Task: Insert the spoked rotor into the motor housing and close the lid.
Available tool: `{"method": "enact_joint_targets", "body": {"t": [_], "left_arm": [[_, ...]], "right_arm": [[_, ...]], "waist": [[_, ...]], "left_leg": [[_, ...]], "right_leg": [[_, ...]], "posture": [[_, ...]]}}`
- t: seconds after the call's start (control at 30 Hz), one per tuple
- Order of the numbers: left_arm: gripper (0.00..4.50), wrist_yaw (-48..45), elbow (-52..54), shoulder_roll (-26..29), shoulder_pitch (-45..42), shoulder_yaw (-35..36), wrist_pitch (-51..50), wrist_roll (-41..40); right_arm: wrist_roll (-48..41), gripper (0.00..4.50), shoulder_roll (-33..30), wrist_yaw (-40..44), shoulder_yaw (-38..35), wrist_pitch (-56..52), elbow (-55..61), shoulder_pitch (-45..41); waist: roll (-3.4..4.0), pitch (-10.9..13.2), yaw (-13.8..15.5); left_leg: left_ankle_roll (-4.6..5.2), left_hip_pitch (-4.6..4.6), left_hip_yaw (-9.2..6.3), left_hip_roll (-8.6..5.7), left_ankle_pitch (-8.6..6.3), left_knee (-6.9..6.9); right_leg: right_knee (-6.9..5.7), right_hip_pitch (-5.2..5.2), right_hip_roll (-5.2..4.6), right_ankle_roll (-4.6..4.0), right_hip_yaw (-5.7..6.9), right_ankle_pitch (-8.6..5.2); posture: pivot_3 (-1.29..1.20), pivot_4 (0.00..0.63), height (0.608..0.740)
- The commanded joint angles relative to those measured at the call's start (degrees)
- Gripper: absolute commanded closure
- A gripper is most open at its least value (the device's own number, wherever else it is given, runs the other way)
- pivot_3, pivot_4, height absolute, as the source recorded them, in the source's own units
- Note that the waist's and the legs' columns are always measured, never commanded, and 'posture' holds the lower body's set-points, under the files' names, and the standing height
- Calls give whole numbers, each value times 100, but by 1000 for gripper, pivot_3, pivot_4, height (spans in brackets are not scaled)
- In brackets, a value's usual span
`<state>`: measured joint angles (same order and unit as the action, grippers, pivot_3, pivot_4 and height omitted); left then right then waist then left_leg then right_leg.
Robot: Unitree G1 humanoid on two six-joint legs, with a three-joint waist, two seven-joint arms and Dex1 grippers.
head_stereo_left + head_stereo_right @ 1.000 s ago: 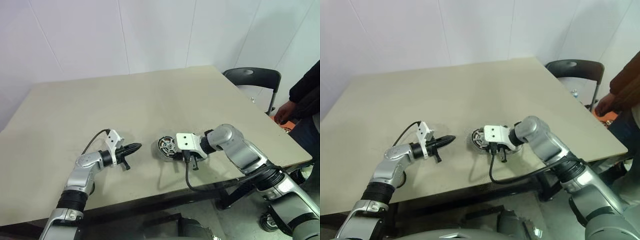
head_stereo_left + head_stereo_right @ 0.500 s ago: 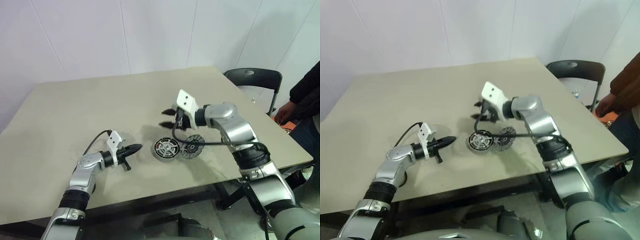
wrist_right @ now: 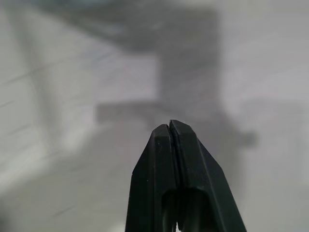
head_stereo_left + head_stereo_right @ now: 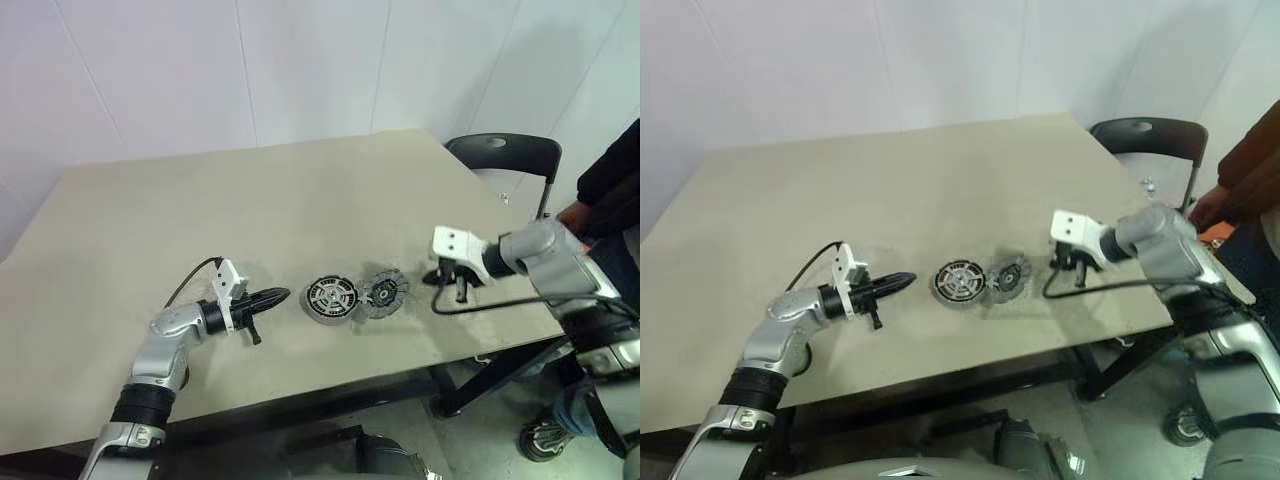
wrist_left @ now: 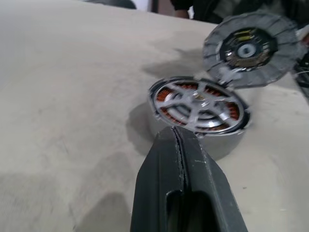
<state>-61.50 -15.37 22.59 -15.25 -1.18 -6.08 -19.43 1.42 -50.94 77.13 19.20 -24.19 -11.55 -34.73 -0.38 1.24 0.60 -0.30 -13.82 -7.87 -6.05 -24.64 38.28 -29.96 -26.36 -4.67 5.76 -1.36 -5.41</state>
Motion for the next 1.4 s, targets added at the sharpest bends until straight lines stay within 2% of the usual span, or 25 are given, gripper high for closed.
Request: {"method": "enact_joint_targets", "body": {"t": [0.03,0.27,0.47,0.6,0.97,1.23,1.4], "left_arm": [[4500,-163,198,121,-53,35,12,-94],[4500,-247,90,156,-30,18,119,-42],[4500,-237,144,166,75,26,113,-48],[4500,-164,234,107,89,-27,44,-38],[4500,-123,55,92,38,-74,30,39],[4500,-82,87,97,59,-177,46,158],[4500,-10,248,136,79,-205,-46,151]], "right_arm": [[-554,4457,29,332,-224,-482,854,172],[-1038,4457,595,-39,-356,-1125,1280,206],[-1070,4457,749,-326,-362,-1098,1280,143],[-698,4457,1040,-960,-322,-724,805,-99],[-1718,4457,1404,-869,-801,-1457,1171,-94],[-2081,4457,2211,-1547,-906,-1830,1187,-32],[-1651,4457,2793,-2271,-527,-1572,708,62]], "waist": [[0,0,-7],[-1,1,30],[-1,1,11],[-1,1,17],[0,1,10],[0,1,13],[1,0,5]], "left_leg": [[-2,6,2,1,1,0],[-7,54,-1,9,4,3],[-5,42,-5,7,3,1],[-5,43,-3,7,2,-1],[-6,42,-6,8,3,-2],[-8,46,-7,9,4,-1],[-8,43,-8,7,4,-2]], "right_leg": [[0,4,2,-1,0,1],[1,62,5,-4,1,2],[0,50,5,-6,3,4],[2,48,4,-6,2,4],[2,49,5,-6,6,4],[0,50,6,-6,6,4],[-8,47,6,-6,6,5]], "posture": [[0,0,740],[0,0,740],[0,0,740],[0,0,740],[0,0,740],[0,0,740],[0,0,740]]}}
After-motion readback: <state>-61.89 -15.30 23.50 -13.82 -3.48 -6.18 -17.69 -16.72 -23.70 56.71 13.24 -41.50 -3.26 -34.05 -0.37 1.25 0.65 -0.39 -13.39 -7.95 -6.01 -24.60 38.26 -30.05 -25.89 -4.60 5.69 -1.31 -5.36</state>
